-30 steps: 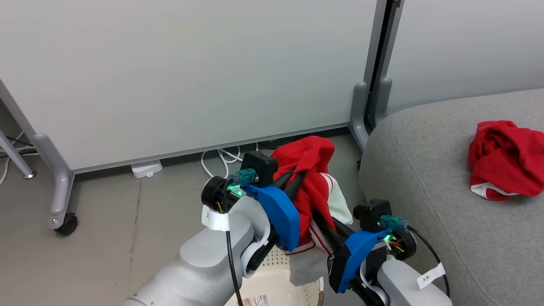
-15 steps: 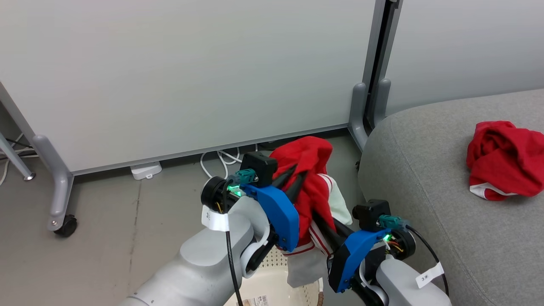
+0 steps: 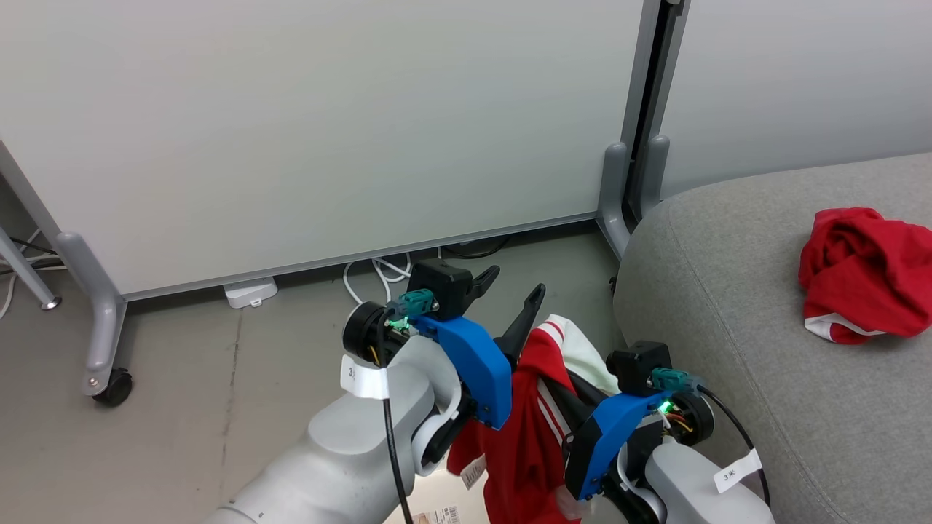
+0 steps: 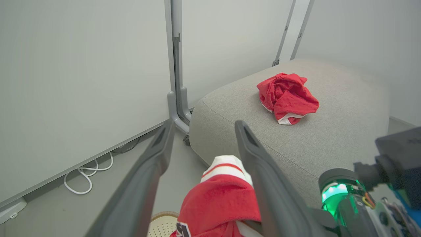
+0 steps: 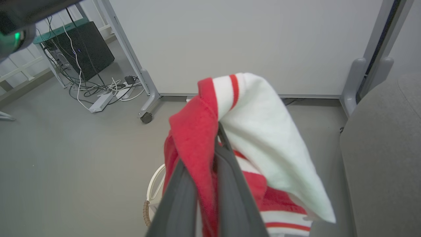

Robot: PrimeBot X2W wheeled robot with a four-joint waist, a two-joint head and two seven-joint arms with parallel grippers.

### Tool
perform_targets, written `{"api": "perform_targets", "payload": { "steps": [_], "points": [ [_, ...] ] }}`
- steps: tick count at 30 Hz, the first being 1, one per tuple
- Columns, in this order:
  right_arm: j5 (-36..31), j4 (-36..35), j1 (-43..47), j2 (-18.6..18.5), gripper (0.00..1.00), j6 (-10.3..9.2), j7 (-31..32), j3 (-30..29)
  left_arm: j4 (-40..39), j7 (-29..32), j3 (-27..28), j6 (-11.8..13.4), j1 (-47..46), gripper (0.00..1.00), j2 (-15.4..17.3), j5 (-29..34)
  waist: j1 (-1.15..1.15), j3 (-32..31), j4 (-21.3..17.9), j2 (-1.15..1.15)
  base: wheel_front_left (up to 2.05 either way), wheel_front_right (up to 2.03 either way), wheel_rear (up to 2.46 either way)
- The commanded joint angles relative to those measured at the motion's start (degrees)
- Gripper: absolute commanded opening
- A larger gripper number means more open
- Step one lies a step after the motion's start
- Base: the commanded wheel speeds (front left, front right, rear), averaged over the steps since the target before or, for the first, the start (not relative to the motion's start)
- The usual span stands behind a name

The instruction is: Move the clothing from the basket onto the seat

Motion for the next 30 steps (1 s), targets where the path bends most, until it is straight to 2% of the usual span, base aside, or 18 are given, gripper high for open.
{"api": "perform_targets", "payload": {
  "steps": [1, 8, 14, 20, 25, 30],
  "points": [
    [0.34, 0.16, -0.98, -0.08, 0.0, 0.01, -0.6, 0.15, 0.19, -0.71, 0.16, 0.4, 0.57, 1.0, 0.03, -0.2, 0.0, -0.01, 0.03, 0.0, 0.0, 0.0, 0.0],
    [0.37, 1.07, -1.4, -0.08, 0.0, 0.01, -1.1, -0.6, -1.11, -2.82, 2.94, 1.09, 3.9, 1.0, 1.08, 2.14, 0.0, 0.21, 0.56, 0.0, 0.0, 0.0, 0.0],
    [-0.22, 1.77, -1.62, -0.08, 0.0, 0.01, -1.61, -1.67, -9.26, -2.89, 11.06, 1.69, 10.47, 1.0, 4.54, 10.14, 0.0, 0.8, 1.43, 0.0, 0.0, 0.0, 0.0],
    [-0.38, 1.88, -1.99, -0.08, 0.0, 0.01, -1.92, -2.22, -17.46, -2.9, 18.98, -0.66, 19.13, 1.0, 7.19, 19.12, 0.0, 1.41, 1.93, 0.0, 0.0, 0.0, 0.0],
    [-0.75, 2.01, -2.26, -0.08, 0.0, 0.01, -1.99, -2.59, -22.78, -2.89, 25.81, -2.76, 25.67, 1.0, 8.27, 25.64, 0.0, 1.95, 2.05, 0.0, 0.0, 0.0, 0.0],
    [-0.88, 2.2, -2.52, -0.08, 0.0, 0.01, -2.13, -3.02, -25.18, -2.91, 31.53, -3.83, 31.12, 1.0, 8.47, 30.27, 0.0, 2.14, 2.04, 0.0, 0.0, 0.0, 0.0]
  ]
}}
